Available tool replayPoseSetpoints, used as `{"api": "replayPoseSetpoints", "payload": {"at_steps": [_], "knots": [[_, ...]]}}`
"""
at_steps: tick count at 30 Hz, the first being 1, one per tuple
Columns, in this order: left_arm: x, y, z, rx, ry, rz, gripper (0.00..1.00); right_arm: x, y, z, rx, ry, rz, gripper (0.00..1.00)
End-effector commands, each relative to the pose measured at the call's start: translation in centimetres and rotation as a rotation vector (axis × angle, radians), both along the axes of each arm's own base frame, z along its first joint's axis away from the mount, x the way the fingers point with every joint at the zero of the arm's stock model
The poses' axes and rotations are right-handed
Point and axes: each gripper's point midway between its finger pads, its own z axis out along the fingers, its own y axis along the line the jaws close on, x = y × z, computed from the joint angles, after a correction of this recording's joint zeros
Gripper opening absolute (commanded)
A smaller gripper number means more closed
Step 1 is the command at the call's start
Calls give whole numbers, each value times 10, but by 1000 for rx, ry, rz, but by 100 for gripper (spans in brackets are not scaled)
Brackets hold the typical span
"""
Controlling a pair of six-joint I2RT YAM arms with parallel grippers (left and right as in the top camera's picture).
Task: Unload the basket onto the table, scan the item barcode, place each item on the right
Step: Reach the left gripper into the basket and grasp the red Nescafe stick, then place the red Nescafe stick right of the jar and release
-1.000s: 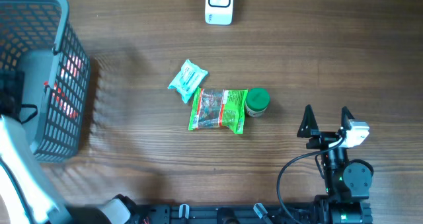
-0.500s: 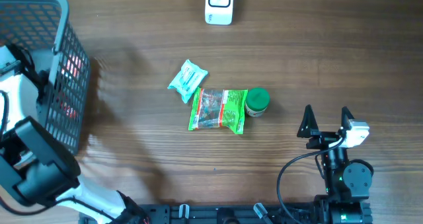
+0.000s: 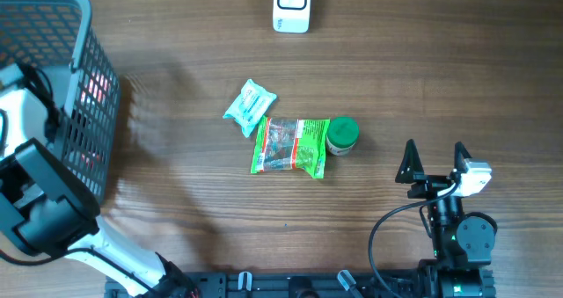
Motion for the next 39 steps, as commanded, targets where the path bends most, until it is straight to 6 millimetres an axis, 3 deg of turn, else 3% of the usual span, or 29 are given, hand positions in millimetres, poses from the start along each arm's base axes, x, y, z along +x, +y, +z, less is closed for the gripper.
{"api": "replayPoseSetpoints", "payload": {"at_steps": [1, 2, 4, 5, 6, 7, 9, 10, 11, 12, 16, 20, 24, 27, 29, 34, 37, 39], "knots": [[31, 38, 127, 170, -203, 40, 4, 0, 0, 2, -18, -9, 1, 100], [33, 43, 181, 224, -301, 85, 4, 0, 0, 2, -18, -9, 1, 100], [30, 37, 267, 291, -493, 144, 4, 0, 0, 2, -17, -9, 1, 100], [33, 18, 309, 268, -627, 106, 4, 0, 0, 2, -17, -9, 1, 100], [41, -29, 355, 168, -810, -16, 4, 0, 0, 2, -17, -9, 1, 100], [43, -73, 378, 85, -904, -126, 4, 0, 0, 2, -17, -9, 1, 100], [48, -131, 390, 11, -939, -269, 4, 0, 0, 2, -17, -9, 1, 100], [55, -179, 389, -45, -930, -402, 4, 0, 0, 2, -17, -9, 1, 100], [64, -222, 382, -101, -913, -512, 4, 0, 0, 2, -18, -9, 1, 100], [74, -279, 372, -171, -892, -652, 4, 0, 0, 2, -17, -9, 1, 100], [103, -434, 322, -296, -820, -968, 4, 0, 0, 2, -17, -9, 1, 100], [113, -550, 240, -443, -698, -1125, 4, 0, 0, 2, -18, -9, 1, 100], [98, -637, 161, -592, -588, -1248, 4, 0, 0, 2, -17, -9, 1, 100], [72, -679, 114, -682, -482, -1257, 4, 0, 0, 2, -17, -9, 1, 100], [63, -696, 89, -699, -440, -1245, 4, 0, 0, 2, -17, -9, 1, 100], [47, -709, 42, -703, -337, -1219, 4, 0, 0, 2, -17, -9, 1, 100], [48, -707, 14, -681, -288, -1185, 4, 0, 0, 2, -17, -9, 1, 100], [49, -705, 7, -675, -278, -1180, 4, 0, 0, 2, -17, -9, 1, 100]]}}
